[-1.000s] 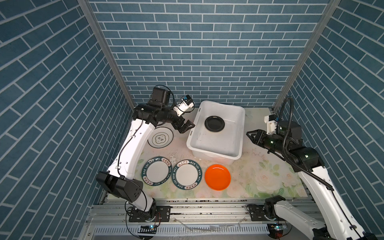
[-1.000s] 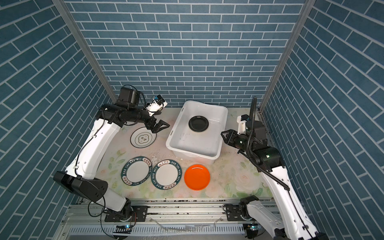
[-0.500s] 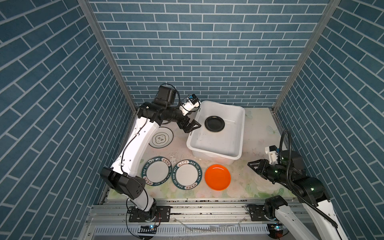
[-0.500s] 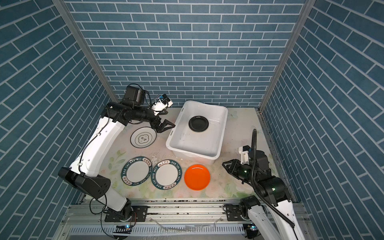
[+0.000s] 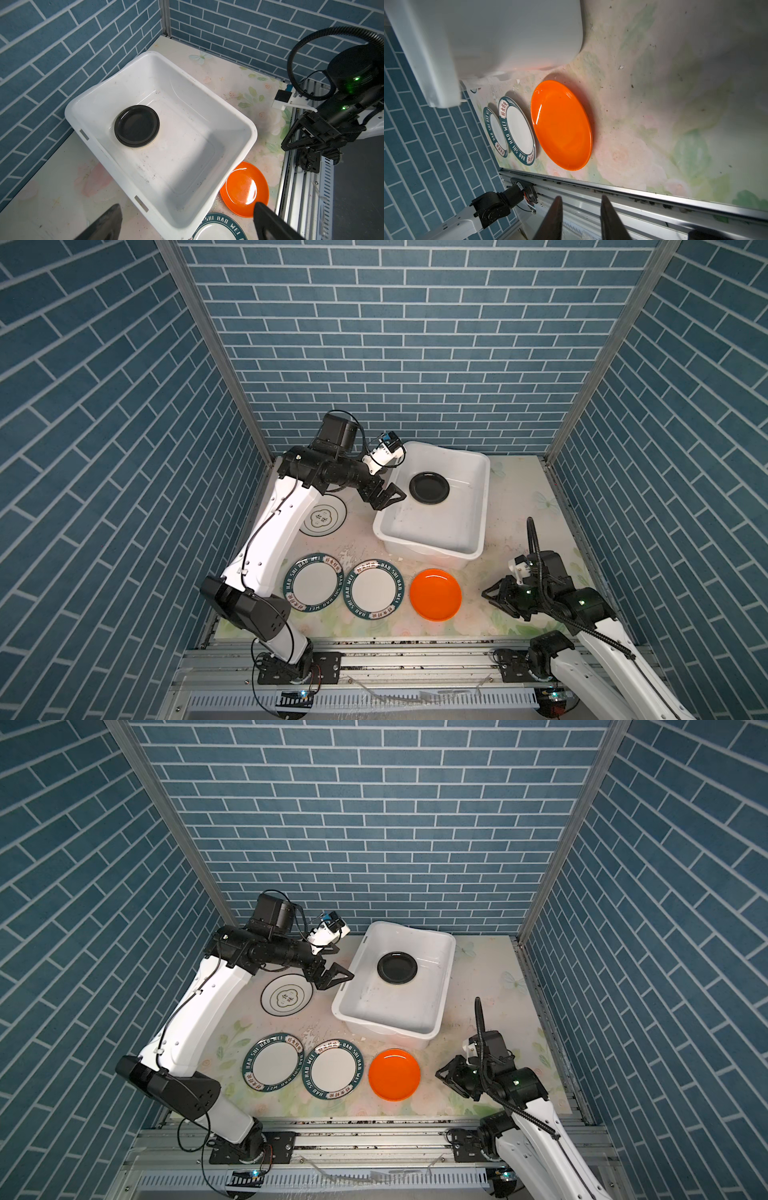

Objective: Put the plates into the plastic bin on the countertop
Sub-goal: 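Move the right gripper down toward the orange plate's rim nearest the bin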

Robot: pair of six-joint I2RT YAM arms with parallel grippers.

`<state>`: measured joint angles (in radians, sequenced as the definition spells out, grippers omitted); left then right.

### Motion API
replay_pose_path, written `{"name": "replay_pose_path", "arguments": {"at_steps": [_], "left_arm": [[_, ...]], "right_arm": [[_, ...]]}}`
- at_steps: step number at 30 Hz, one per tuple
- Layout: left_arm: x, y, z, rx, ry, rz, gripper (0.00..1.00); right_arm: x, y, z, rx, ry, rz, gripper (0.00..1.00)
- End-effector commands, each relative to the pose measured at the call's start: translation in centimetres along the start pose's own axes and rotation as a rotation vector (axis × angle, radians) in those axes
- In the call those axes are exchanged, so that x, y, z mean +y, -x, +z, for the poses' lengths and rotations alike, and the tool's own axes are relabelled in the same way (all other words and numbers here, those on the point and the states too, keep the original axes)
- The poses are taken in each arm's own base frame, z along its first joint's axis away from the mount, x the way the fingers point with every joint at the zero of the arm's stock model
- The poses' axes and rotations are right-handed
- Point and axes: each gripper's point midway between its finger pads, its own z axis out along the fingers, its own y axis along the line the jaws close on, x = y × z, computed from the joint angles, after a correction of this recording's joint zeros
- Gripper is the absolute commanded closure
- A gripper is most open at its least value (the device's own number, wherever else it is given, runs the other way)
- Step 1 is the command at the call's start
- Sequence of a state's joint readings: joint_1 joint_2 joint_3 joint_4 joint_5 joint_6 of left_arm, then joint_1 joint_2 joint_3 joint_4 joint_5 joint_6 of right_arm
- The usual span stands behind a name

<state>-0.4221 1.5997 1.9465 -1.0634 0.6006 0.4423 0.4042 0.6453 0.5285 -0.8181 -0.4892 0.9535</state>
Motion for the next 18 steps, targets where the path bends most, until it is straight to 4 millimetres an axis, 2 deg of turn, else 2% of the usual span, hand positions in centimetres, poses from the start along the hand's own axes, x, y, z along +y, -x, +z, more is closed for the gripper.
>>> {"name": "replay_pose_path", "arguments": {"at_steps": [1, 10, 18], "left_arm": [[-0.8, 0.3, -0.6, -0.016, 0.007, -0.003, 0.00], [-1.4, 0.2, -0.7, -0.012, 0.011, 0.011, 0.00], [-1.5, 0.1, -0.9, -0.011, 0.016, 0.019, 0.00]], "right_arm": [[0.9, 0.8, 1.0, -0.017, 0.017, -0.015, 0.67], [-0.5, 0.5, 4.8, -0.017, -0.055, -0.078, 0.67], [-0.1, 0.5, 6.6, -0.027, -0.056, -0.118, 0.67]]}}
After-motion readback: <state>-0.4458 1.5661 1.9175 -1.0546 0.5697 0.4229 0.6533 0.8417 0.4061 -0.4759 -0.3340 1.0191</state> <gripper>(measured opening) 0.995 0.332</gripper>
